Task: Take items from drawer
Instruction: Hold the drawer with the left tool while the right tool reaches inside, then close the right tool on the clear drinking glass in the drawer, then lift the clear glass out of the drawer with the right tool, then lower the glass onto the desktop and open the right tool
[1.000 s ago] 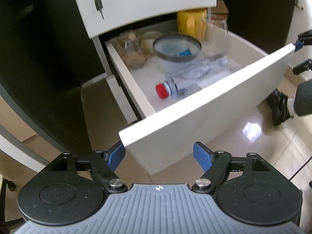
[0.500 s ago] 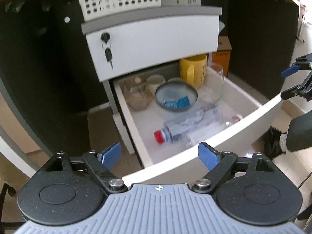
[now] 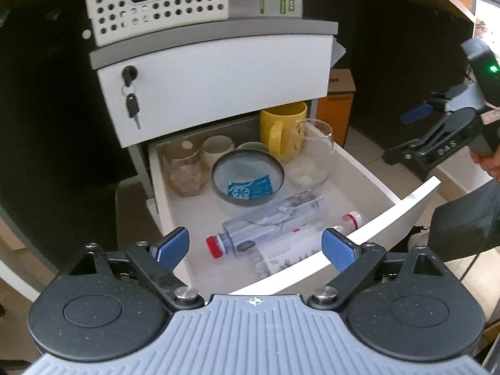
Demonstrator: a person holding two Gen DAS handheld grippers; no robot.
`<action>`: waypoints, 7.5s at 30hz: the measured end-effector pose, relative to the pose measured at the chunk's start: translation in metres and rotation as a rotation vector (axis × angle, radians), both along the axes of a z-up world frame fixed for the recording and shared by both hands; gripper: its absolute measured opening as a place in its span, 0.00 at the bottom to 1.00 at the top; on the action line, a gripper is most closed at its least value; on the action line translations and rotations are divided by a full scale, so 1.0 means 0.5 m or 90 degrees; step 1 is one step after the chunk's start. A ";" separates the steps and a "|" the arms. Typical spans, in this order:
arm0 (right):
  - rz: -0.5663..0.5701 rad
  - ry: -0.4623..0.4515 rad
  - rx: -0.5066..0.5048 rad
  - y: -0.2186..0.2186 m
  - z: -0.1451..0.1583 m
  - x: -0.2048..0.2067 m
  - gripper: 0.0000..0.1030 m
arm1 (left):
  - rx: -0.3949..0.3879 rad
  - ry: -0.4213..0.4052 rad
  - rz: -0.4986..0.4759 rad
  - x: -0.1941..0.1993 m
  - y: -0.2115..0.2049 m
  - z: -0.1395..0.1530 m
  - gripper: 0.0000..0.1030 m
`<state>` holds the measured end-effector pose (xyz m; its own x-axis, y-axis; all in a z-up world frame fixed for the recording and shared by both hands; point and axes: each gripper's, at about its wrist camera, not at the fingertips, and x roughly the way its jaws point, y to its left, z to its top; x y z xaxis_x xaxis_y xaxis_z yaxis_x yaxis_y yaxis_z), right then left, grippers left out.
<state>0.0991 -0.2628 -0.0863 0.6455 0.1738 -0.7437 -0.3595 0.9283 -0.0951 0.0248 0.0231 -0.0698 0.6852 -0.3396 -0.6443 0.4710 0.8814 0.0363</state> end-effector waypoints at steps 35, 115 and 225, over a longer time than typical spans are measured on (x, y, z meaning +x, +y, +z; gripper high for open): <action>0.140 0.044 -0.012 0.059 -0.141 0.223 0.99 | -0.016 0.060 -0.030 0.105 -0.075 -0.059 0.90; 0.196 -0.002 0.075 0.061 0.468 -0.107 0.91 | -0.001 -0.146 -0.143 -0.048 -0.244 0.237 0.73; 0.007 -0.142 0.132 0.026 0.669 0.160 0.65 | -0.018 -0.217 0.021 0.212 -0.224 0.587 0.42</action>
<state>0.1789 -0.2498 0.2480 0.7860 0.3149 -0.5320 -0.3611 0.9323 0.0184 0.1309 -0.0888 0.2237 0.8703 -0.3288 -0.3668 0.4076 0.8987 0.1616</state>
